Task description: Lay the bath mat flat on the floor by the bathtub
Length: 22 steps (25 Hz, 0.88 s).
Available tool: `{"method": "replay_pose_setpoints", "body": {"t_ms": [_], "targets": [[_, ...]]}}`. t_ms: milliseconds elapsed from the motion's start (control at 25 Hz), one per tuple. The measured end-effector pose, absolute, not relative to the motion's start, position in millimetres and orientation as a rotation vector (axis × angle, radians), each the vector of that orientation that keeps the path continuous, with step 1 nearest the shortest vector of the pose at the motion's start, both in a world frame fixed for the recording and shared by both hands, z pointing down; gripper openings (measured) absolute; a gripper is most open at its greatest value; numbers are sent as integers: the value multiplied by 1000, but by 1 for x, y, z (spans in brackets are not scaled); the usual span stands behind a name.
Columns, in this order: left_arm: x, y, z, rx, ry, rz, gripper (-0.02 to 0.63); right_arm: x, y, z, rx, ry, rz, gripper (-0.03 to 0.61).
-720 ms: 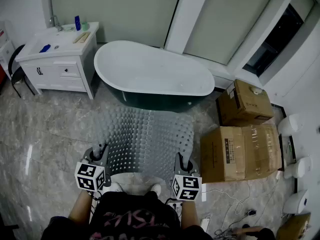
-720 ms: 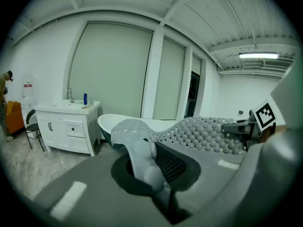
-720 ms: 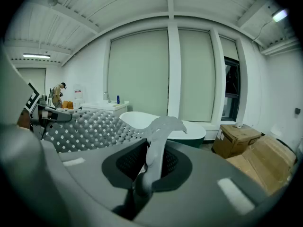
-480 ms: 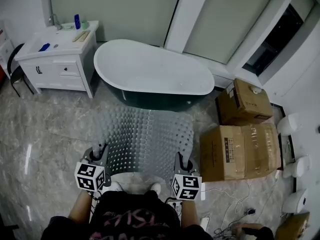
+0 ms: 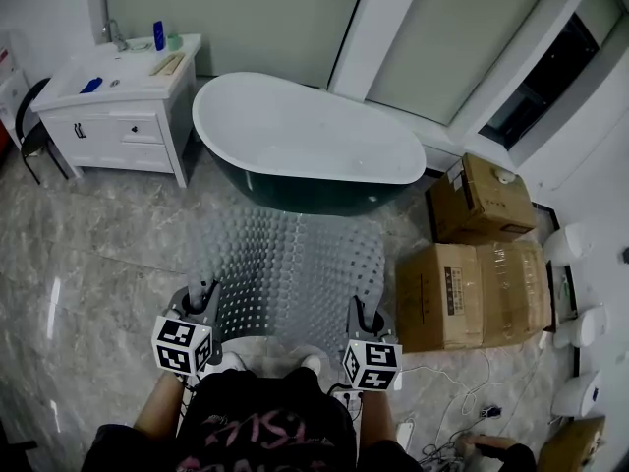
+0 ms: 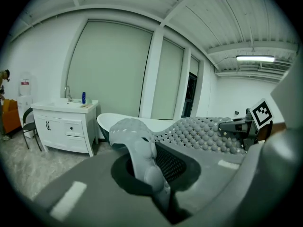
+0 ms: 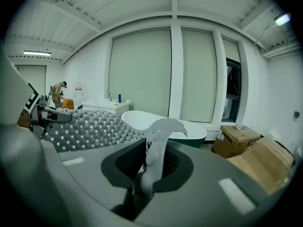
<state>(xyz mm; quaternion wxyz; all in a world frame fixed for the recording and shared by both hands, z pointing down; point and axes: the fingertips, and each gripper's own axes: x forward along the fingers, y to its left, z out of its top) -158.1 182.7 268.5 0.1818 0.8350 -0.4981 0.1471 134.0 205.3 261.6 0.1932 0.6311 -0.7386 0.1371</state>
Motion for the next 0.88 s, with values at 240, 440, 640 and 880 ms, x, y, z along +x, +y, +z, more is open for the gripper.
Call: {"method": "replay_pose_setpoints", "body": {"t_ms": [240,440,640,880], "targets": [[-174,188,267,2407,-1348,413,21,115,216,261,1792,-2028,346,67],[-189,188,269,2406,-1336,413,21,98,219,256,1775,-2025,327,71],[-189,188,274,2409,-1326,405,21,97,215,256,1776,-2025,322,72],[-194,177,283,2401,-1330,418,21,95,197,267,1787,-2035,337,72]]}}
